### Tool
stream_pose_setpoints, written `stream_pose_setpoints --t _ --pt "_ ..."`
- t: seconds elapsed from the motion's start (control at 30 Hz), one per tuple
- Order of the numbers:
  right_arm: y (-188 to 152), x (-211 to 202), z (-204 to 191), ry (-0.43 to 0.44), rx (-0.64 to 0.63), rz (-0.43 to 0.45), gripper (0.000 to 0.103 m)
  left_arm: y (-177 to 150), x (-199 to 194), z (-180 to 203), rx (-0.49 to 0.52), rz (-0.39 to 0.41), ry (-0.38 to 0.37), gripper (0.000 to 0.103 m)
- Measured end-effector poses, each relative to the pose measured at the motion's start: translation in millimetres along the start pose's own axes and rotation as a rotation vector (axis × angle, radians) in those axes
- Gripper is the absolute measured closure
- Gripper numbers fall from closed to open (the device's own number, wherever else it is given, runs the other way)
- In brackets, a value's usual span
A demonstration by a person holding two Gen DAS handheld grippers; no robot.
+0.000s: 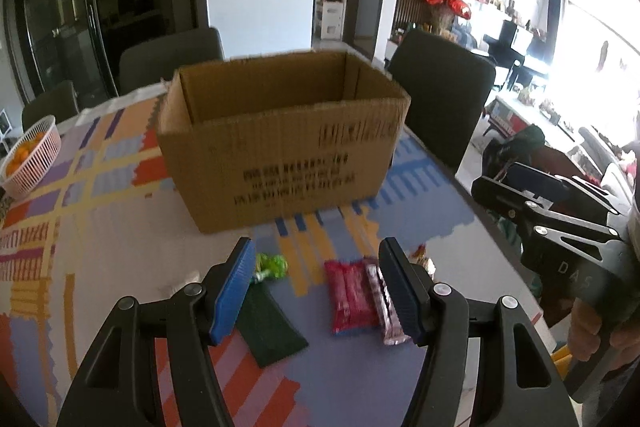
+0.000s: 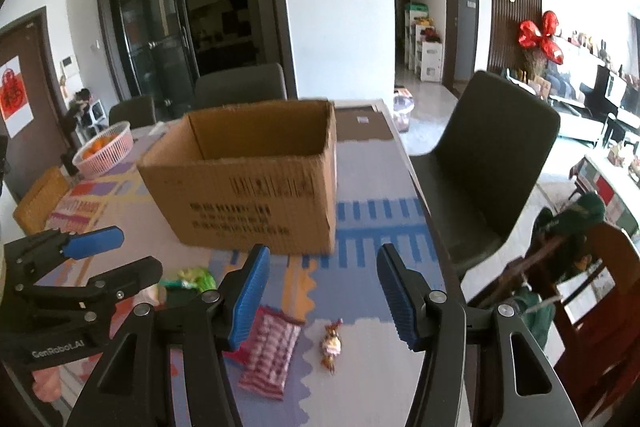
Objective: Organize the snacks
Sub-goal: 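Move both grippers back toward the remaining snacks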
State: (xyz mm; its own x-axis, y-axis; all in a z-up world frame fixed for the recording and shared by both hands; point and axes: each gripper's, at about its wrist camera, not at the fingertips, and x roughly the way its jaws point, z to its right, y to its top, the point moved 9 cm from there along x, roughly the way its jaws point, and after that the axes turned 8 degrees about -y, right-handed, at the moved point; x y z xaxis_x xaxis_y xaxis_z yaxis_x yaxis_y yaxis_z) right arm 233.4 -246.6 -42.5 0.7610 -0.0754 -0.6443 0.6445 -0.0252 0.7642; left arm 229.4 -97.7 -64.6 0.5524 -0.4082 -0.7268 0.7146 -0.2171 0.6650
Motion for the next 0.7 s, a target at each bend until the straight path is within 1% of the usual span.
stream_pose_setpoints --t 0.2,0.37,0.53,0.7 --pt "-31 13 -1 -0.004 -0.011 -0.074 0.046 -24 18 -1 -0.009 -0.059 -0.004 0.040" --pt "-54 24 -6 -0.007 -0.019 -0.129 0.047 -47 29 -12 -0.036 -0.103 0.016 0.040" --pt "-75 35 -10 -0.011 -0.020 -0.179 0.047 -68 37 -26 -0.087 -0.138 0.045 0.040" --pt "-89 48 -12 -0.026 -0.010 -0.218 0.047 -86 47 -42 -0.162 -0.171 0.073 0.040"
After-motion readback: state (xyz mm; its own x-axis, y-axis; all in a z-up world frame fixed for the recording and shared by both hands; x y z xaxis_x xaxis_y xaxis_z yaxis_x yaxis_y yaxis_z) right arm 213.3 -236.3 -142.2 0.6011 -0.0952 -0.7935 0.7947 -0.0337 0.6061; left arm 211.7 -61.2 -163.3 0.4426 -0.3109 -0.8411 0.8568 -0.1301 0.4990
